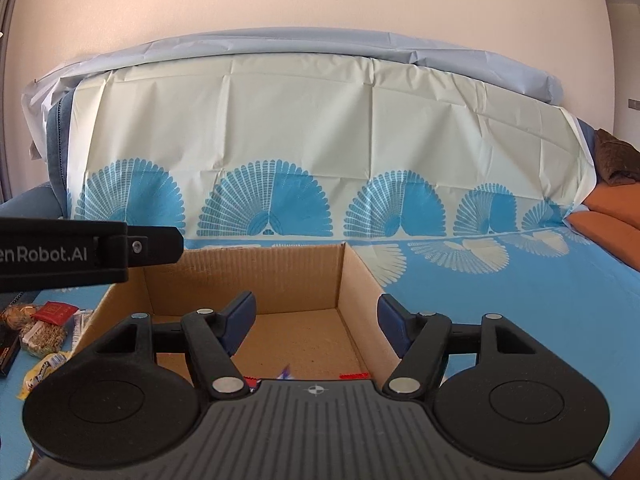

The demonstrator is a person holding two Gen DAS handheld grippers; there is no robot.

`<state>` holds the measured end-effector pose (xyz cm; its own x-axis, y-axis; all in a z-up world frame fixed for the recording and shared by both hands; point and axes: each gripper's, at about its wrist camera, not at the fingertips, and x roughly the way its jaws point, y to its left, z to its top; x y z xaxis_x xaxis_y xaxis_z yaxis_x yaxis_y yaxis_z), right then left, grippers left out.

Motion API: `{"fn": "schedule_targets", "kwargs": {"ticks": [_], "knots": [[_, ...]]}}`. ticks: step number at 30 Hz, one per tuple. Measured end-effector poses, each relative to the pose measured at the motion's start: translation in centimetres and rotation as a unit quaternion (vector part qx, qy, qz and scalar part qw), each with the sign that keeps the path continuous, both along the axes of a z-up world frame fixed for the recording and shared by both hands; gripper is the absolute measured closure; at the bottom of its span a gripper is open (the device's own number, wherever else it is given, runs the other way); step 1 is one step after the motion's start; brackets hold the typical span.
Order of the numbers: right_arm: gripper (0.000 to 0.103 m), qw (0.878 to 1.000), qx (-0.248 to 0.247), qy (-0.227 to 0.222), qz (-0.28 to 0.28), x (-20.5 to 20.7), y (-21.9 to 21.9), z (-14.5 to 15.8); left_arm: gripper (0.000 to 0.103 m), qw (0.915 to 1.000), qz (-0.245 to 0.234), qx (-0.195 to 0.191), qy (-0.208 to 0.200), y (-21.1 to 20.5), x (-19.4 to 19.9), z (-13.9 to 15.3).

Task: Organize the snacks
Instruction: 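Open the left tool while the right tool opens, dropping both snacks into the box, then move both open tools back toward the snack pile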

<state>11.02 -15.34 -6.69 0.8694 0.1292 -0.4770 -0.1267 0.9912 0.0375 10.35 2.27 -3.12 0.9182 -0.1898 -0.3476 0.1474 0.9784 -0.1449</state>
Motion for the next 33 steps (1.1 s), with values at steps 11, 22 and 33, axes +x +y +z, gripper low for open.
{"fn": "schedule_targets", "kwargs": {"ticks": [11, 22, 33], "knots": [[0.031, 0.999, 0.01, -0.015, 0.042, -1.2, 5.2, 0.4, 0.028, 0.9949, 0.095, 0.019, -0.029, 9.0, -3.0, 1.9], [0.031, 0.986, 0.021, -0.069, 0.154, -5.3, 13.6, 1.4, 0.025, 0.9132, 0.382, 0.138, -0.032, 22.3, -7.4, 3.6], [0.031, 0.964, 0.027, -0.037, 0.263, -7.5, 21.0, 0.0, 0.019, 0.8138, 0.537, 0.221, 0.018, 28.2, -9.3, 3.7]]}}
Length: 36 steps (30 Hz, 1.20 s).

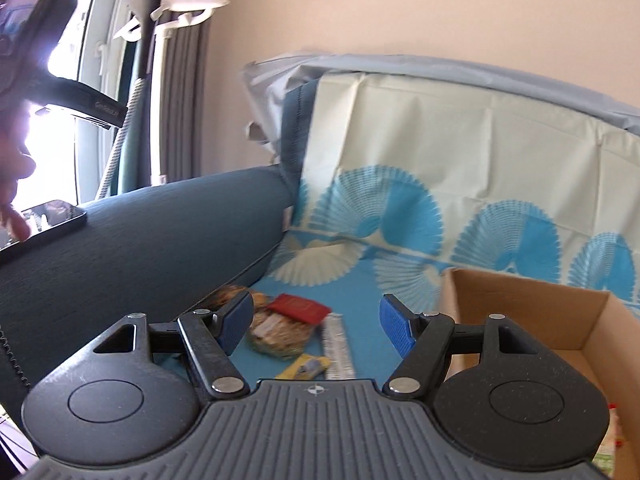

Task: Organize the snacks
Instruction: 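Move both open tools back toward the snack pile, then grasp the dark chocolate bar with the left tool while the right tool grasps the yellow wafer bar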

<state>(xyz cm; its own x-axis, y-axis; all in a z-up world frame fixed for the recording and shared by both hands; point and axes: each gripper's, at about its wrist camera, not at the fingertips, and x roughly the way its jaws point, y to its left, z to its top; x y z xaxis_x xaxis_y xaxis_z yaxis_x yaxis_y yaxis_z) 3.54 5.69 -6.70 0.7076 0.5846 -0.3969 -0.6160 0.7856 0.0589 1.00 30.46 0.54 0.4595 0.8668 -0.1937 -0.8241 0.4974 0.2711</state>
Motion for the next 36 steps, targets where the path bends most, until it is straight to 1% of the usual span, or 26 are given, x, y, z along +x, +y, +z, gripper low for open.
{"fn": "schedule_targets", "kwargs": {"ticks": [3, 4, 5, 6, 7, 8, 9, 10, 11, 12, 14, 16, 17, 19, 21, 24, 26, 31, 32, 33, 34, 35, 36], "knots": [[0.031, 1.0, -0.004, 0.025, 0.005, 0.6, 1.1, -0.7, 0.019, 0.9994, 0.02, -0.028, 0.009, 1.6, 0.6, -0.7], [0.031, 0.999, -0.008, 0.037, 0.006, 0.9, 1.5, -1.1, 0.019, 0.999, 0.017, -0.039, 0.012, 2.1, 1.1, -0.9], [0.031, 0.999, -0.012, 0.047, 0.006, 1.2, 1.8, -1.3, 0.019, 0.9989, 0.008, -0.045, 0.006, 2.3, 1.4, -1.0], [0.031, 0.998, -0.014, 0.059, 0.004, 1.5, 2.1, -1.8, 0.019, 0.9989, -0.011, -0.044, -0.011, 2.2, 1.5, -0.8], [0.031, 0.997, -0.016, 0.071, 0.003, 1.8, 2.3, -2.2, 0.019, 0.9977, -0.041, -0.04, -0.038, 1.7, 1.4, -0.4], [0.03, 0.996, -0.02, 0.084, 0.004, 2.2, 2.5, -2.6, 0.018, 0.9945, -0.079, -0.029, -0.062, 0.7, 1.3, -0.2], [0.029, 0.995, -0.024, 0.097, 0.006, 2.5, 2.8, -3.0, 0.015, 0.9913, -0.11, -0.012, -0.071, -0.3, 1.5, -0.1], [0.029, 0.994, -0.027, 0.108, 0.006, 2.9, 3.0, -3.4, 0.013, 0.9886, -0.136, -0.003, -0.065, -1.2, 1.9, -0.2], [0.028, 0.993, -0.03, 0.118, 0.004, 3.1, 3.2, -3.9, 0.013, 0.9838, -0.171, -0.014, -0.053, -1.7, 2.7, -0.4], [0.027, 0.991, -0.032, 0.128, 0.003, 3.4, 3.4, -4.3, 0.013, 0.9784, -0.197, -0.037, -0.052, -1.8, 3.3, -0.6], [0.027, 0.989, -0.038, 0.146, 0.0, 4.0, 4.0, -5.1, 0.016, 0.9684, -0.227, -0.089, -0.053, -1.6, 4.3, -1.3], [0.026, 0.987, -0.043, 0.157, -0.004, 4.7, 4.6, -5.8, 0.035, 0.9593, -0.246, -0.133, -0.04, -1.3, 5.4, -2.2], [0.026, 0.986, -0.046, 0.161, -0.006, 5.0, 4.9, -6.2, 0.039, 0.9538, -0.255, -0.154, -0.035, -1.1, 5.8, -2.6], [0.026, 0.985, -0.047, 0.166, -0.011, 5.5, 5.2, -6.7, 0.058, 0.9422, -0.272, -0.195, -0.019, -0.9, 6.7, -3.6], [0.026, 0.984, -0.048, 0.173, -0.017, 6.1, 5.5, -7.3, 0.066, 0.9322, -0.278, -0.232, 0.003, -0.6, 7.3, -4.8], [0.026, 0.981, -0.047, 0.185, -0.028, 6.9, 5.7, -7.9, 0.066, 0.9244, -0.275, -0.263, 0.026, -0.1, 7.9, -6.1], [0.026, 0.98, -0.047, 0.193, -0.033, 7.3, 5.7, -8.3, 0.066, 0.9193, -0.272, -0.283, 0.032, 0.3, 8.1, -6.7], [0.028, 0.977, -0.049, 0.206, -0.039, 8.0, 5.7, -9.1, 0.066, 0.9032, -0.264, -0.335, 0.046, 1.4, 8.4, -8.2], [0.036, 0.976, -0.049, 0.208, -0.037, 7.9, 5.7, -9.2, 0.066, 0.8997, -0.261, -0.347, 0.046, 1.7, 8.5, -8.4], [0.054, 0.976, -0.048, 0.21, -0.035, 7.9, 5.7, -9.3, 0.066, 0.8943, -0.257, -0.363, 0.045, 2.1, 8.5, -8.7], [0.064, 0.975, -0.049, 0.213, -0.032, 7.9, 5.6, -9.4, 0.066, 0.8887, -0.257, -0.377, 0.042, 2.3, 8.6, -9.0], [0.076, 0.975, -0.053, 0.213, -0.032, 7.8, 5.7, -9.4, 0.066, 0.8833, -0.26, -0.388, 0.04, 2.4, 8.7, -9.1], [0.083, 0.975, -0.054, 0.212, -0.031, 7.7, 5.7, -9.3, 0.066, 0.8789, -0.264, -0.395, 0.041, 2.3, 8.8, -9.3]]}}
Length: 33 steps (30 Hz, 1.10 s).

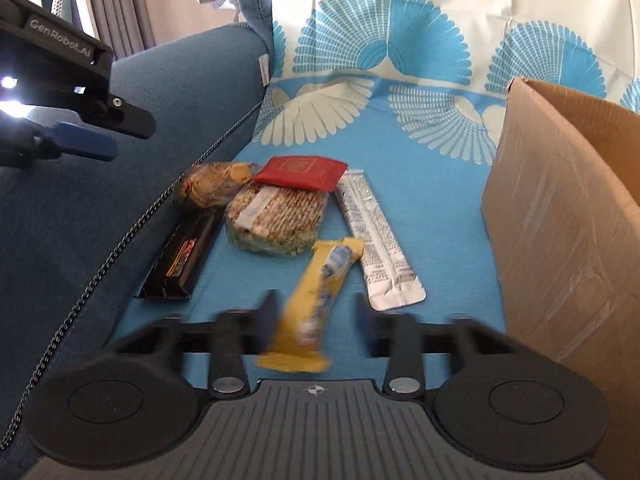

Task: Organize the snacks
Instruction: 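Grasp the dark chocolate bar with the left tool while the right tool grasps the yellow wafer bar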

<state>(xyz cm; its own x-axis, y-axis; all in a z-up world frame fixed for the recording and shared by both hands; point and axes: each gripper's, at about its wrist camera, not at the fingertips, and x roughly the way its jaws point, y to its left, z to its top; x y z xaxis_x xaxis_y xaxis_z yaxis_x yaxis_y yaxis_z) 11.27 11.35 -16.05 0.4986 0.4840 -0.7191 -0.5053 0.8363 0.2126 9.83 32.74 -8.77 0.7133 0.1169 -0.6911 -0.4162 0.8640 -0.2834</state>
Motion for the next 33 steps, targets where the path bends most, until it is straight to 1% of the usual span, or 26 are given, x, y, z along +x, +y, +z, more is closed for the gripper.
{"fn": "schedule_targets", "kwargs": {"ticks": [2, 4, 6, 8, 11, 13, 15, 17, 20, 22, 24, 26, 28, 30, 33], "knots": [[0.085, 1.0, 0.001, -0.004, 0.0, -0.2, -0.1, 0.2, 0.066, 0.9998, -0.007, -0.007, 0.015, -0.4, 0.5, -0.6], [0.086, 1.0, -0.001, -0.011, -0.004, -0.5, -0.2, 0.4, 0.066, 0.9992, -0.011, -0.001, 0.038, -0.8, 1.2, -1.3], [0.086, 1.0, -0.004, -0.015, -0.012, -0.6, -0.4, 0.7, 0.066, 0.9976, -0.014, 0.016, 0.066, -1.4, 1.8, -2.1], [0.086, 1.0, -0.005, -0.012, -0.019, -0.8, -0.6, 1.0, 0.066, 0.994, -0.017, 0.048, 0.097, -2.2, 2.6, -2.9], [0.086, 1.0, -0.007, -0.002, -0.015, -0.9, -0.6, 1.1, 0.066, 0.982, -0.025, 0.116, 0.147, -3.7, 3.8, -4.3], [0.084, 1.0, -0.009, 0.007, -0.014, -0.7, -0.5, 0.9, 0.064, 0.9735, -0.025, 0.145, 0.175, -4.3, 4.4, -5.4], [0.083, 1.0, -0.009, 0.015, -0.013, -0.6, -0.5, 0.5, 0.061, 0.9661, -0.024, 0.16, 0.201, -4.7, 5.0, -6.5], [0.083, 1.0, -0.014, 0.016, -0.013, -0.5, -0.4, 0.1, 0.059, 0.9628, -0.02, 0.163, 0.215, -4.6, 5.5, -7.4], [0.079, 0.999, -0.023, 0.027, -0.011, -0.2, -0.3, -0.8, 0.058, 0.9596, -0.015, 0.166, 0.227, -4.2, 5.7, -8.2], [0.079, 0.999, -0.026, 0.034, -0.012, 0.0, -0.4, -1.2, 0.058, 0.9591, -0.013, 0.173, 0.224, -4.3, 5.8, -8.4], [0.079, 0.999, -0.027, 0.034, -0.01, 0.0, -0.5, -1.3, 0.058, 0.958, -0.014, 0.181, 0.222, -4.3, 5.6, -8.5], [0.08, 0.999, -0.028, 0.029, -0.004, -0.1, -0.5, -1.3, 0.06, 0.958, -0.015, 0.181, 0.222, -4.3, 5.5, -8.4], [0.085, 0.999, -0.025, 0.02, 0.0, -0.4, -0.6, -1.1, 0.069, 0.9595, -0.011, 0.176, 0.22, -4.2, 5.2, -8.1], [0.087, 1.0, -0.023, 0.013, 0.004, -0.7, -0.7, -0.8, 0.072, 0.9622, -0.006, 0.168, 0.214, -4.0, 4.6, -7.7], [0.087, 1.0, -0.017, 0.005, 0.013, -1.1, -0.9, -0.2, 0.074, 0.9699, -0.001, 0.137, 0.202, -3.7, 3.8, -6.9]]}}
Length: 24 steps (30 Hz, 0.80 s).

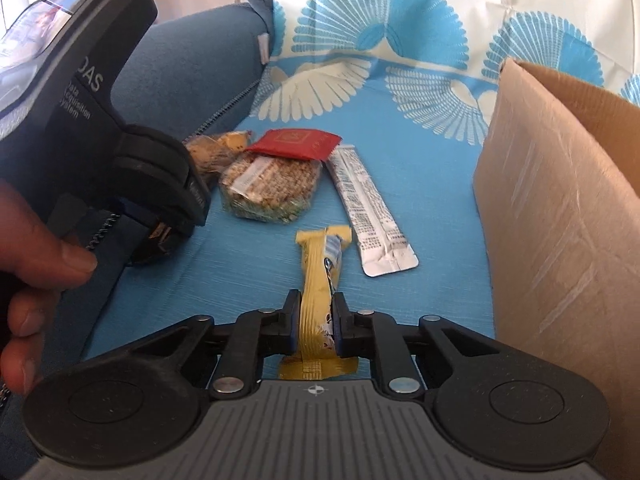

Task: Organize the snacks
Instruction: 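Grasp the dark chocolate bar with the left tool while the right tool grasps the yellow wafer bar, then lift the dark chocolate bar and yellow wafer bar off the sofa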

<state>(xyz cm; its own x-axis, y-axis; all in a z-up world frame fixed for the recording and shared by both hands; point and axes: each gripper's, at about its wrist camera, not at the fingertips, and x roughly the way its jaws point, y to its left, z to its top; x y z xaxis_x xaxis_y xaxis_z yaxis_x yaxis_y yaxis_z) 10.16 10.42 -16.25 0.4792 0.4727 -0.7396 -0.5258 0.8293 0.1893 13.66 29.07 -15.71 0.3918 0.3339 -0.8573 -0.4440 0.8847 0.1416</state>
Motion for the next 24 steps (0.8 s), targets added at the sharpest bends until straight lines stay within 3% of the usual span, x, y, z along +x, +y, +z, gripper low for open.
{"fn": "schedule_targets", "kwargs": {"ticks": [6, 7, 18, 20, 22, 24], "knots": [[0.088, 1.0, 0.005, -0.002, 0.016, -0.9, -0.8, 1.2, 0.075, 0.9927, 0.021, -0.113, -0.038, 0.5, -2.6, 1.3], [0.088, 1.0, 0.005, 0.0, 0.021, -1.1, -1.0, 1.4, 0.082, 0.991, 0.021, -0.125, -0.041, 0.4, -3.3, 1.5], [0.088, 0.997, -0.02, 0.014, 0.07, -6.1, -3.4, 3.3, 0.084, 0.9757, 0.008, -0.215, -0.043, -0.1, -8.6, 2.4], [0.086, 0.997, -0.02, 0.022, 0.075, -6.9, -4.0, 3.4, 0.081, 0.9699, 0.006, -0.24, -0.041, 0.0, -8.9, 2.3], [0.083, 0.996, -0.01, 0.022, 0.081, -7.7, -5.0, 3.3, 0.066, 0.9705, 0.015, -0.235, -0.05, 0.1, -8.9, 2.4], [0.071, 0.997, -0.018, 0.021, 0.078, -8.1, -5.5, 3.0, 0.059, 0.9727, 0.023, -0.223, -0.062, -0.1, -9.1, 2.6]]}}
